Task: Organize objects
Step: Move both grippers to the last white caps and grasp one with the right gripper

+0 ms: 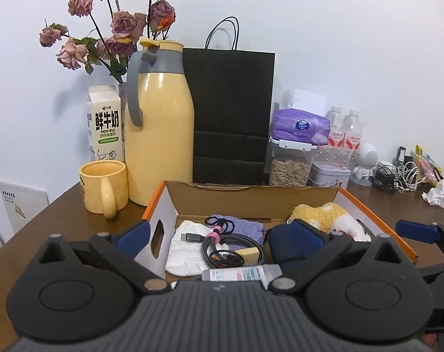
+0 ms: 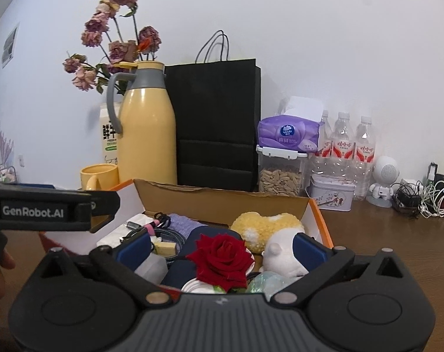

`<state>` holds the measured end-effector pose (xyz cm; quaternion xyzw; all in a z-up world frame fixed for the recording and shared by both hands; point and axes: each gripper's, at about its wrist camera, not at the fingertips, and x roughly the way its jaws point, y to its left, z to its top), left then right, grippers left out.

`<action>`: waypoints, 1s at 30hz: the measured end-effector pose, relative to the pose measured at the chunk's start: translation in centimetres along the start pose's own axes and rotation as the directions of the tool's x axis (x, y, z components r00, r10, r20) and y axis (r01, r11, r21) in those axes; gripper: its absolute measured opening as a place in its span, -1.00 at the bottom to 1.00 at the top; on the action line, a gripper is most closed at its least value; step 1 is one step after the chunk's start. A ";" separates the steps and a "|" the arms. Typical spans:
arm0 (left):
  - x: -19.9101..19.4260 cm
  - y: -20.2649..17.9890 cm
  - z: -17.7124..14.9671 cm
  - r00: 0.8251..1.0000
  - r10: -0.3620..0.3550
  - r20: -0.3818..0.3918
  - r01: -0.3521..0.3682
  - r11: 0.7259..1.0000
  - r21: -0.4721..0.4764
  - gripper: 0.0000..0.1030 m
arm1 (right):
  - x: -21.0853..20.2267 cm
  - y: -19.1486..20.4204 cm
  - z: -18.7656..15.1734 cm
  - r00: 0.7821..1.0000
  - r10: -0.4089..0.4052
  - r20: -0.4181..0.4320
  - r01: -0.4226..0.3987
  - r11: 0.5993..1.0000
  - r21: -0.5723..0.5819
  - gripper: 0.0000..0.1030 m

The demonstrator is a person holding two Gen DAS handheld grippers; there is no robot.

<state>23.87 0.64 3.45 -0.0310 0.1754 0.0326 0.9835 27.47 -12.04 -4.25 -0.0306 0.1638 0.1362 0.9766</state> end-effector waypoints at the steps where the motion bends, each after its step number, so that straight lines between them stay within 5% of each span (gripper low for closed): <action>1: -0.3 0.2 -0.2 1.000 -0.002 -0.002 0.002 1.000 0.006 1.00 | -0.3 0.1 0.0 1.000 0.002 0.001 -0.002 1.000 -0.006 1.00; 17: -3.4 5.4 -4.8 0.992 0.004 -0.129 0.001 0.999 0.041 1.00 | -2.8 3.5 -3.2 0.984 0.125 -0.130 -0.138 0.986 -0.092 1.00; 30: -3.1 7.7 -5.5 0.985 0.047 -0.166 -0.054 0.998 -0.038 1.00 | -1.3 6.2 -5.0 0.954 0.164 -0.250 -0.184 0.981 -0.063 1.00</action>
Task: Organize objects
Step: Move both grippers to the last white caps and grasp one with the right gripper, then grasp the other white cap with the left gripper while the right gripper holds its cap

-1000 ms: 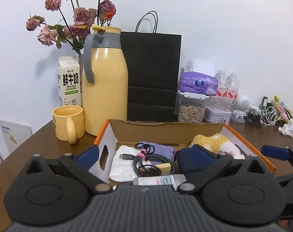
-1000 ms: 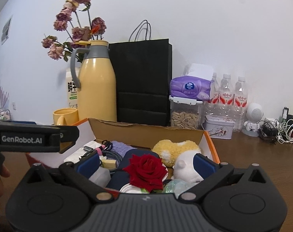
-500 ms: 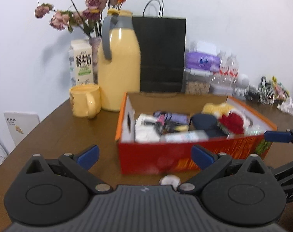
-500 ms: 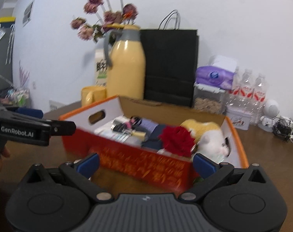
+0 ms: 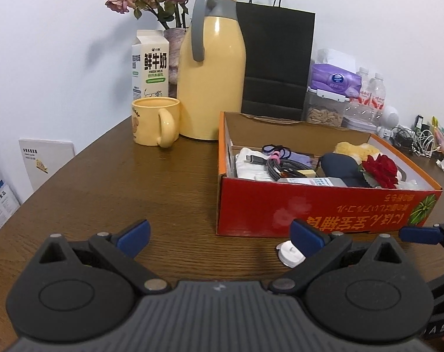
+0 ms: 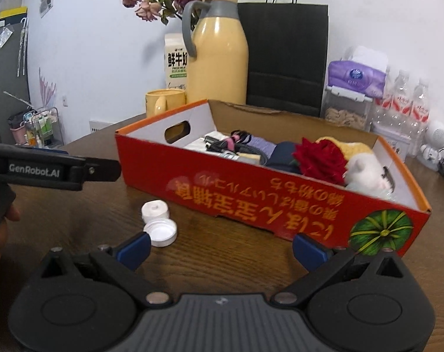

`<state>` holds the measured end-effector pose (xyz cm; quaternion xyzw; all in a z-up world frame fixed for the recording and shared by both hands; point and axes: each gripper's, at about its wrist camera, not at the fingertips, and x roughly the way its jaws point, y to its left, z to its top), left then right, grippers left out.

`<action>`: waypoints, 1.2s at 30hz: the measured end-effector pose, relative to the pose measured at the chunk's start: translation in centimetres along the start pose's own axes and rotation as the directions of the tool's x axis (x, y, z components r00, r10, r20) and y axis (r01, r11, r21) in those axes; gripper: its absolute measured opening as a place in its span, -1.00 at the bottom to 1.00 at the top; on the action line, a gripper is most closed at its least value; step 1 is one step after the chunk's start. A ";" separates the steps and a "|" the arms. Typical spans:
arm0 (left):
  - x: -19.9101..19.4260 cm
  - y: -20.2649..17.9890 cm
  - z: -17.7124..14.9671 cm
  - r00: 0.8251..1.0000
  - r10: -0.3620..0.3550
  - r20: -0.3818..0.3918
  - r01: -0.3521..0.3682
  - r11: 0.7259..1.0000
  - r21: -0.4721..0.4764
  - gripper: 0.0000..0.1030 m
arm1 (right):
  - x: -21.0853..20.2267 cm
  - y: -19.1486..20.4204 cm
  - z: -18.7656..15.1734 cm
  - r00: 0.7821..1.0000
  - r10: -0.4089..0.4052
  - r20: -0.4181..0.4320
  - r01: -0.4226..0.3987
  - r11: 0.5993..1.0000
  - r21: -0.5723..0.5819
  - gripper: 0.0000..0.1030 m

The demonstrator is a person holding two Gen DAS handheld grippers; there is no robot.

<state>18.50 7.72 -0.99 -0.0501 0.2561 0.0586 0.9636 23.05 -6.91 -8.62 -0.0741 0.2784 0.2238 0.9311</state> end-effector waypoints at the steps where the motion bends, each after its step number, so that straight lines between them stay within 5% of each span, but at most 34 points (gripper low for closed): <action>1: 0.0 0.1 0.0 1.000 0.001 0.002 -0.001 1.000 -0.004 1.00 | 0.1 0.2 0.0 1.000 0.005 -0.004 -0.005 1.000 0.000 1.00; 4: -0.3 0.3 0.1 1.000 0.000 0.012 0.001 1.000 -0.019 1.00 | 0.4 0.8 0.1 1.000 0.011 -0.005 -0.011 1.000 -0.003 0.96; 13: -0.7 0.3 0.1 0.999 -0.006 0.034 0.007 1.000 -0.026 1.00 | 1.9 2.6 0.7 0.995 0.095 -0.041 -0.095 0.995 0.009 0.38; 22: -0.6 0.3 0.1 1.000 -0.002 0.030 0.003 1.000 -0.028 1.00 | 2.6 3.5 1.0 0.994 0.099 -0.054 -0.098 0.995 0.013 -0.46; 36: -0.3 0.4 0.0 1.000 0.009 0.020 -0.008 1.000 -0.027 1.00 | 1.8 2.9 1.0 0.998 0.060 -0.006 -0.060 0.998 0.007 -0.47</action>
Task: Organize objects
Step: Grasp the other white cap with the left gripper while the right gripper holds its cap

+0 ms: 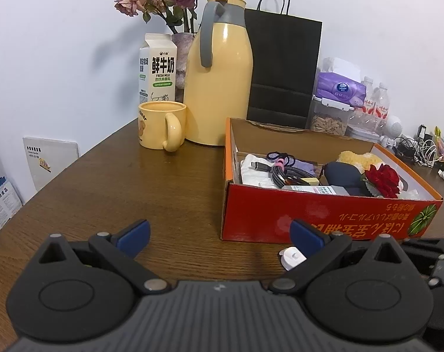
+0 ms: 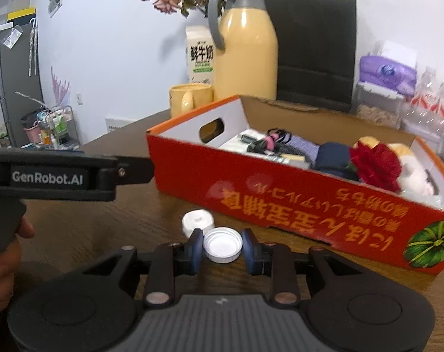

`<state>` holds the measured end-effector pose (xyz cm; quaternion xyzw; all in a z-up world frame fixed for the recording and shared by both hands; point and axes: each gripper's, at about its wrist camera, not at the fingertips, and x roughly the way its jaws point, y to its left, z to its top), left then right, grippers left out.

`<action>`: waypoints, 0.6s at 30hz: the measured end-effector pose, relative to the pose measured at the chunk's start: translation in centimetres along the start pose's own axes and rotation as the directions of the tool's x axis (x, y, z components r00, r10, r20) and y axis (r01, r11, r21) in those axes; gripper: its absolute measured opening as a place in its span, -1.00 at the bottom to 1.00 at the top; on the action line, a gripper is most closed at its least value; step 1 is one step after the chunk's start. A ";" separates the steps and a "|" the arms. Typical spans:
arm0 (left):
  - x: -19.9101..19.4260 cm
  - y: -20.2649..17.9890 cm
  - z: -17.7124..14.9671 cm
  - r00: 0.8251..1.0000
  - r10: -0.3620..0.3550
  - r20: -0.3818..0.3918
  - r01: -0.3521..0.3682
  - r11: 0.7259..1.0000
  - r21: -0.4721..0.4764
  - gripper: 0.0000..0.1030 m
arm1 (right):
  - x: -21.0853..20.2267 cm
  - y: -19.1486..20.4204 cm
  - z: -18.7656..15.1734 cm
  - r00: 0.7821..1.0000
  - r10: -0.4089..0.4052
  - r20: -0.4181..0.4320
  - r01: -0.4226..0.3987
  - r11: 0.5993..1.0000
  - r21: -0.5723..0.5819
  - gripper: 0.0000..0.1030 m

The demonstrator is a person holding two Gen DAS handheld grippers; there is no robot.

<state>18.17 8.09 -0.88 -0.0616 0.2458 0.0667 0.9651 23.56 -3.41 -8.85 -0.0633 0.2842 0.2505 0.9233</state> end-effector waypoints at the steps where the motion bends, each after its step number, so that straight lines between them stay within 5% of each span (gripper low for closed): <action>1: 0.1 -0.1 0.0 1.000 0.002 -0.003 -0.002 1.000 0.000 1.00 | -0.2 -0.2 0.0 1.000 -0.011 0.014 0.011 1.000 0.005 -0.47; 18: 1.9 -1.6 -0.6 0.996 0.007 -0.089 -0.002 0.999 0.046 1.00 | -3.1 -5.8 -0.6 0.989 -0.111 0.098 0.105 0.992 0.067 -0.47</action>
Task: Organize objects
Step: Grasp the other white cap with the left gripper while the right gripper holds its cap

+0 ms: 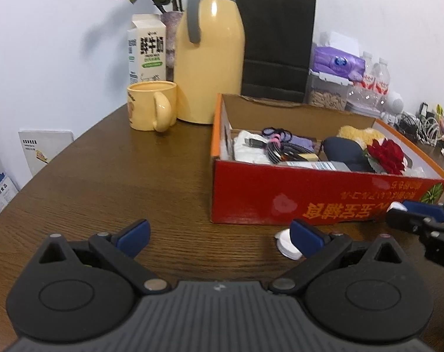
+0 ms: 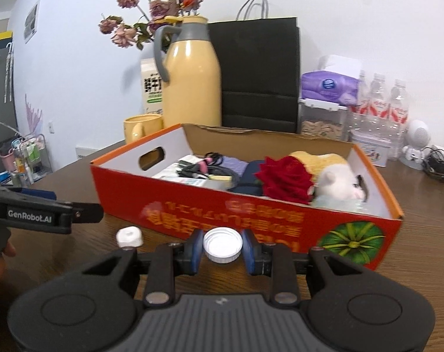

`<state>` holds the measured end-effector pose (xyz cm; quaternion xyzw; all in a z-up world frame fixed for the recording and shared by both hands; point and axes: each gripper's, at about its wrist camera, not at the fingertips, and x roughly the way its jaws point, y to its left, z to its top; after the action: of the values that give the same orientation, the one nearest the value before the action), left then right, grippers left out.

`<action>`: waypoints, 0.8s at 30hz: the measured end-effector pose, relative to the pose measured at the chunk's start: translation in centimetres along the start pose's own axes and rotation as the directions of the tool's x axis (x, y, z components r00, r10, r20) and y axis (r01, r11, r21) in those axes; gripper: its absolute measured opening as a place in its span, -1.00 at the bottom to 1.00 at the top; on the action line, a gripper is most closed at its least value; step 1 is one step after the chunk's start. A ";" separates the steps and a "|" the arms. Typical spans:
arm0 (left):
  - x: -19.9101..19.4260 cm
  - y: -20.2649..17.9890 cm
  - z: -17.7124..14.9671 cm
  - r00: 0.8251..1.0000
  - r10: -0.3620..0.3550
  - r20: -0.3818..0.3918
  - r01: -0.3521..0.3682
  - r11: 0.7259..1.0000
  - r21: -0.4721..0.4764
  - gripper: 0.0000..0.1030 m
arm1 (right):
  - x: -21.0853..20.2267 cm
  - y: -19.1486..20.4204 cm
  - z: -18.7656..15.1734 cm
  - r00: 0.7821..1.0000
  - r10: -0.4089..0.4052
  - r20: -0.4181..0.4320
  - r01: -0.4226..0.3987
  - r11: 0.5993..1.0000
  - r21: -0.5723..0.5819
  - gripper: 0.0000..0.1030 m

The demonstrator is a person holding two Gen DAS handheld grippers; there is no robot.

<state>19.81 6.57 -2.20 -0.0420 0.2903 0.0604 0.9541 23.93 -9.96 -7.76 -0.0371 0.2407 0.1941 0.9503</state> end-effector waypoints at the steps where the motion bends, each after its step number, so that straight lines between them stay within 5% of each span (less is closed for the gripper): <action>1: 0.2 -0.4 0.0 1.000 -0.002 -0.008 0.002 1.000 0.007 1.00 | -0.1 -0.4 0.0 1.000 -0.003 0.001 0.003 1.000 0.001 -0.47; 17: 2.5 -4.9 0.1 0.996 -0.026 -0.087 0.032 0.997 0.071 0.89 | -1.2 -2.4 -0.7 1.000 -0.001 0.015 0.001 1.000 -0.006 -0.47; 23: 2.8 -4.9 0.0 0.994 -0.031 -0.103 0.039 0.997 0.070 -0.02 | -1.1 -2.3 -0.7 1.000 -0.001 0.013 0.001 1.000 -0.011 -0.47; 24: 2.7 -4.9 0.0 0.994 -0.042 -0.100 0.049 0.997 0.067 -0.35 | -1.1 -2.3 -0.7 1.000 -0.001 0.012 0.001 1.000 -0.011 -0.47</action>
<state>22.69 1.98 -3.51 -0.0183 0.3378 0.0263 0.9407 23.61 -12.54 -7.93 -0.0415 0.2340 0.1950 0.9516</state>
